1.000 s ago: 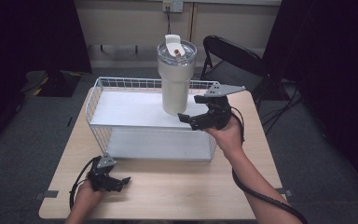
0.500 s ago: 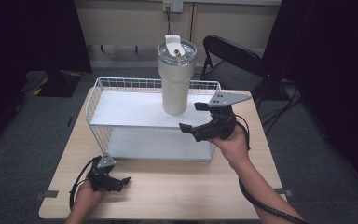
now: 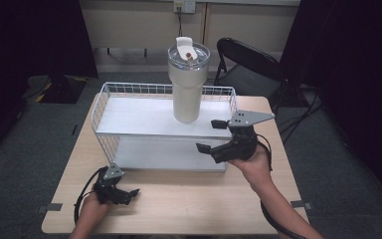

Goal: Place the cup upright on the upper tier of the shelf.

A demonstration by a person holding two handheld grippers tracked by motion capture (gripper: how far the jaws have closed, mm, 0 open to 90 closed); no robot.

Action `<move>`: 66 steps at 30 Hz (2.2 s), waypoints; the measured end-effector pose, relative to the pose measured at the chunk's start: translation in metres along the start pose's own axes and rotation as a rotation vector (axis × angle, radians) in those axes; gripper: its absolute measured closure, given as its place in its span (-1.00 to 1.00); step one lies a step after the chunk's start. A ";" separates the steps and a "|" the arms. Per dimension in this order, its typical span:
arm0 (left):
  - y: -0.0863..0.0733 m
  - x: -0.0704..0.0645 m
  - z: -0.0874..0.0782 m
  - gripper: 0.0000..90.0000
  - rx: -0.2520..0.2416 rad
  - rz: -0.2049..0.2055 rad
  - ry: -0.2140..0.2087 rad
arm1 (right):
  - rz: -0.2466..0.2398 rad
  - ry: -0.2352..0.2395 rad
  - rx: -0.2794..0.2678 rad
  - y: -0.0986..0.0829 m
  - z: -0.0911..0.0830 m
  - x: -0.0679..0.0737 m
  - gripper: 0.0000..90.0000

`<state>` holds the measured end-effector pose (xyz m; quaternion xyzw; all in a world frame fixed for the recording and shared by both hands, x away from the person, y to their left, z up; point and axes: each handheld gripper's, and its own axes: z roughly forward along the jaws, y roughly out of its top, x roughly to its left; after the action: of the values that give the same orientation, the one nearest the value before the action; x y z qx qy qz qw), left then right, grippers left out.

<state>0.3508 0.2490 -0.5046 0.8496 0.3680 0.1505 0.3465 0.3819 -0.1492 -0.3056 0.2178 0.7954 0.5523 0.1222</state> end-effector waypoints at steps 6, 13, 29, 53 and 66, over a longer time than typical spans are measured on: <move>0.000 -0.001 0.001 -1.00 -0.010 -0.014 -0.001 | -0.008 0.026 0.003 -0.010 -0.003 0.006 -0.82; 0.000 -0.001 0.000 -1.00 -0.007 -0.009 -0.001 | -0.013 0.048 0.018 -0.022 -0.002 0.011 -0.82; 0.000 0.000 0.000 -1.00 -0.003 -0.003 0.000 | 0.002 0.070 0.037 -0.060 -0.006 0.011 -0.82; 0.000 -0.001 0.000 -1.00 -0.005 -0.007 -0.001 | 0.023 0.094 0.101 -0.123 -0.004 0.006 -0.81; 0.000 0.000 0.000 -1.00 -0.001 -0.001 0.000 | 0.047 0.061 0.133 -0.153 -0.014 -0.002 -0.81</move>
<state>0.3508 0.2489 -0.5047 0.8492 0.3684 0.1505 0.3471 0.3454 -0.2068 -0.4428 0.2271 0.8284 0.5071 0.0702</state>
